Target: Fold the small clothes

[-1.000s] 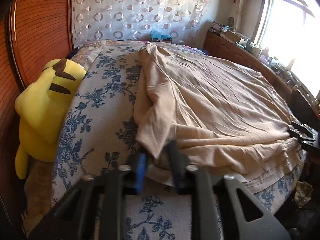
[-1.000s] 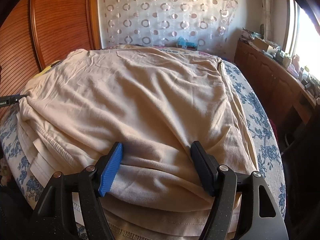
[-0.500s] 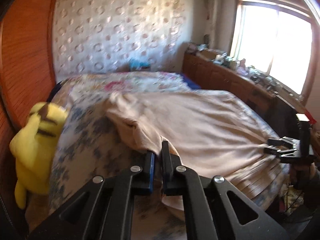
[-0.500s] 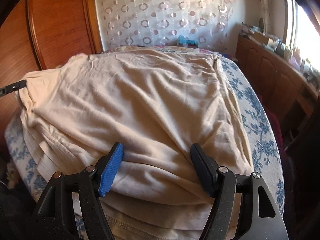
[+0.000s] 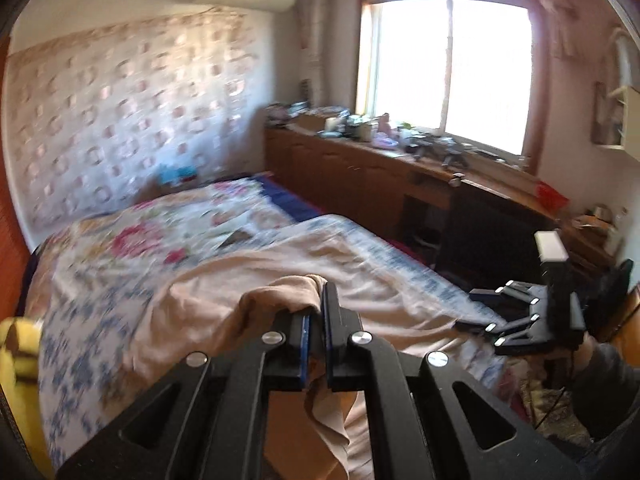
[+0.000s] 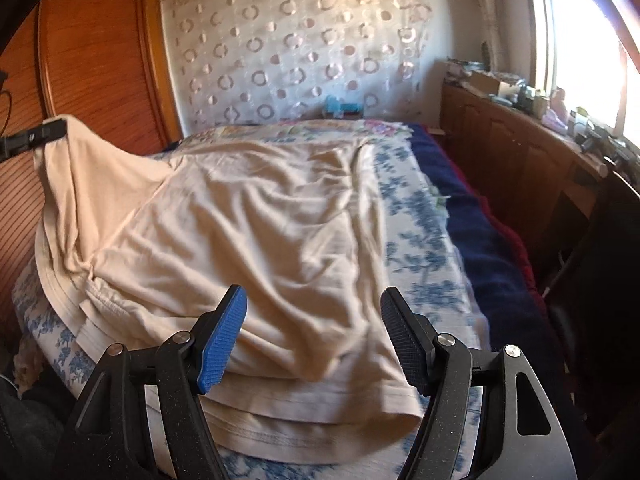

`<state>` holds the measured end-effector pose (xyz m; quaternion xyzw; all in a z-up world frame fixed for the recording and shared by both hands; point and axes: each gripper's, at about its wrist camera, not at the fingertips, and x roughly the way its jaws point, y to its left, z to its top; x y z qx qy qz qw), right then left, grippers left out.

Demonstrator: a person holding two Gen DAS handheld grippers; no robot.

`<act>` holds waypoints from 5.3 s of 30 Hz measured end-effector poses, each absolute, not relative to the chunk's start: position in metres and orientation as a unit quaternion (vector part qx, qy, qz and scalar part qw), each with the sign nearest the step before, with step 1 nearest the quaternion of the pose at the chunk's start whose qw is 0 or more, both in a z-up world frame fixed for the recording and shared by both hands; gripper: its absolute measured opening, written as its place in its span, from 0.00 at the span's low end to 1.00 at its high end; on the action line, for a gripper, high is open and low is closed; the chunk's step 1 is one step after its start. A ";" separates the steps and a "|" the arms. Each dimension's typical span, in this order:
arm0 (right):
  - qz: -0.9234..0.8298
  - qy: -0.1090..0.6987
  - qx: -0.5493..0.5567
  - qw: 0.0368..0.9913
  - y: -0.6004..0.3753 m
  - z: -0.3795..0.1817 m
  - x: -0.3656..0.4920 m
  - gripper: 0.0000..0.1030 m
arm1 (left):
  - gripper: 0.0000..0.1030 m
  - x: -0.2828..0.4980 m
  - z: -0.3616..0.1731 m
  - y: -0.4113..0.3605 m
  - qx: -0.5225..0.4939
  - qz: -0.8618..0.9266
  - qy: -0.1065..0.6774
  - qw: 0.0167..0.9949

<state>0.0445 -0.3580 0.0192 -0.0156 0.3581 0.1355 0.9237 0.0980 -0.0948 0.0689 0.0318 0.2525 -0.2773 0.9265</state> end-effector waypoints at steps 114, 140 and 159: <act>0.037 0.395 -0.146 0.906 -0.290 0.053 0.308 0.34 | 0.24 0.076 -0.038 0.007 -0.017 -0.133 0.363 0.922; 0.233 0.406 -0.130 0.874 -0.252 0.010 0.148 0.49 | 0.24 0.089 -0.060 -0.055 0.014 -0.169 0.386 0.907; 0.163 0.358 -0.041 0.919 -0.347 0.033 0.075 0.05 | 0.24 0.079 -0.056 -0.084 0.030 -0.197 0.382 0.902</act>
